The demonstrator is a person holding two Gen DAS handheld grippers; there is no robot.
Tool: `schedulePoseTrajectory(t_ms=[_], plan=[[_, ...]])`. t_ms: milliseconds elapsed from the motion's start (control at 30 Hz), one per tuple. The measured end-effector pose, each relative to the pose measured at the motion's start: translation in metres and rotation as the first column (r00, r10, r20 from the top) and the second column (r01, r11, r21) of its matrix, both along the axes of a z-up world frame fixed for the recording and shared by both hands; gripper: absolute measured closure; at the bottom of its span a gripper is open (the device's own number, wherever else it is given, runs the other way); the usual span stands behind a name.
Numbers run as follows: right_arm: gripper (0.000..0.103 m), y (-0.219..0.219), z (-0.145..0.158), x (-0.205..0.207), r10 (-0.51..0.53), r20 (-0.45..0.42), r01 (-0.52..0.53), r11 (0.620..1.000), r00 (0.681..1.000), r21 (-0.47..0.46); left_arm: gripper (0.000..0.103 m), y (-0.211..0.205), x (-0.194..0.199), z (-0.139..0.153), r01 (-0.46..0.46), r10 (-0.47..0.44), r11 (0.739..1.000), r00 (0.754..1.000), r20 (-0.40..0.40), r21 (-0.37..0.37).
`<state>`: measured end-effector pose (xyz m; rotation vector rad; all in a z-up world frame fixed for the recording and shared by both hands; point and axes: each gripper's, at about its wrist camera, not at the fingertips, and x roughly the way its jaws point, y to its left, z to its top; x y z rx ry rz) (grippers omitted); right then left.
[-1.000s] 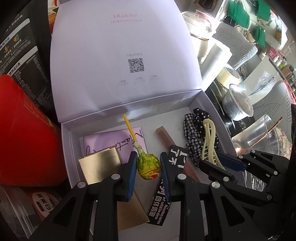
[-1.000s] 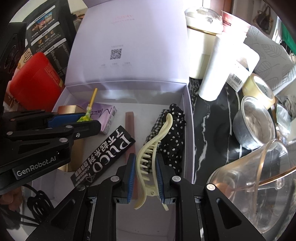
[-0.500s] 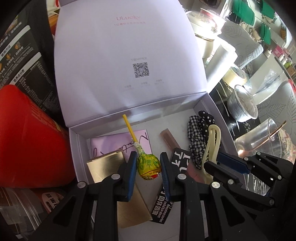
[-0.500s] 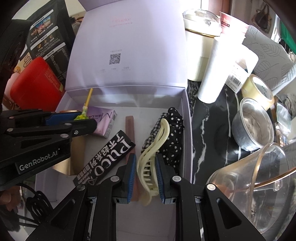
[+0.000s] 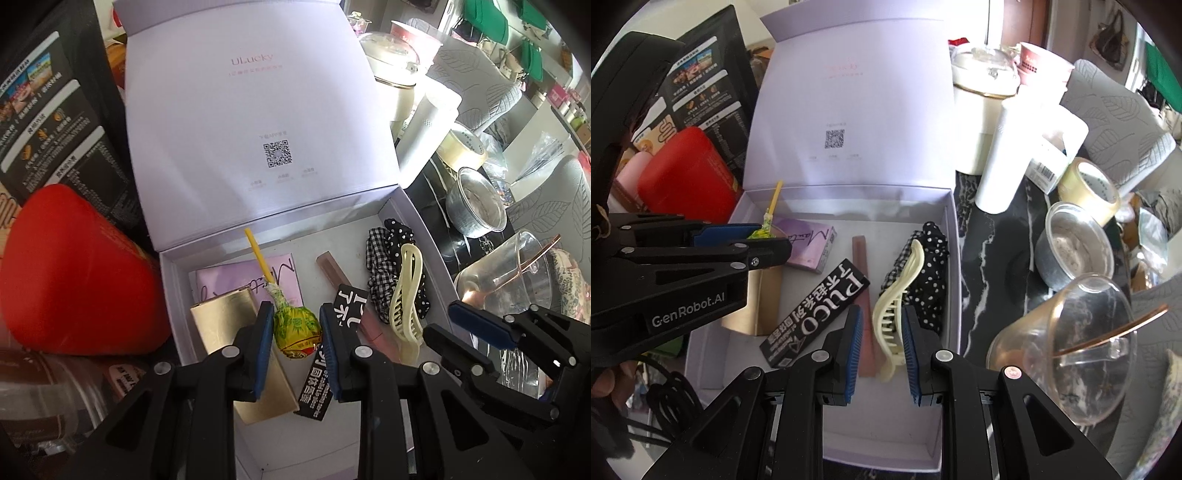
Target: Organize rigid objects
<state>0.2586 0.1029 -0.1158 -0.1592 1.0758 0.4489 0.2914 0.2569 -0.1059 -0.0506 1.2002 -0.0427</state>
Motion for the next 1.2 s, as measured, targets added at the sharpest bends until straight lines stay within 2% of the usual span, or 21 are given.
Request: schedulePoseTrajectory(t_ms=[200,533,833,900,1133,1167,1200], plan=[[0.079,-0.001,0.016,-0.007,0.002,0.025,-0.002,1.0,1.0,-0.008,0.078,-0.001,-0.006,0.013,-0.015,0.015,0.999,1.0,0.0,0.04],[0.079,-0.006,0.046,-0.023,-0.002,0.081,0.004,1.0,0.997,-0.023,0.078,-0.002,-0.021,0.047,-0.022,0.02,0.999,0.999,0.037,0.039],[0.079,-0.012,0.083,-0.047,-0.038,0.146,0.036,0.999,0.989,0.014,0.078,0.001,-0.048,0.093,-0.036,0.031,0.999,0.992,0.121,0.038],[0.074,-0.013,0.091,-0.054,-0.046,0.157,0.043,0.999,0.987,0.022,0.078,0.002,-0.055,0.103,-0.039,0.032,0.998,0.989,0.145,0.046],[0.074,-0.017,0.122,-0.082,-0.072,0.186,0.063,0.997,0.98,0.053,0.077,0.006,-0.085,0.133,-0.051,0.037,0.997,0.976,0.213,0.058],[0.071,-0.018,0.125,-0.085,-0.078,0.187,0.069,0.996,0.979,0.054,0.076,0.007,-0.089,0.136,-0.057,0.041,0.996,0.974,0.224,0.063],[0.068,-0.018,0.128,-0.088,-0.084,0.194,0.075,0.996,0.977,0.054,0.066,0.008,-0.094,0.14,-0.064,0.046,0.995,0.971,0.233,0.07]])
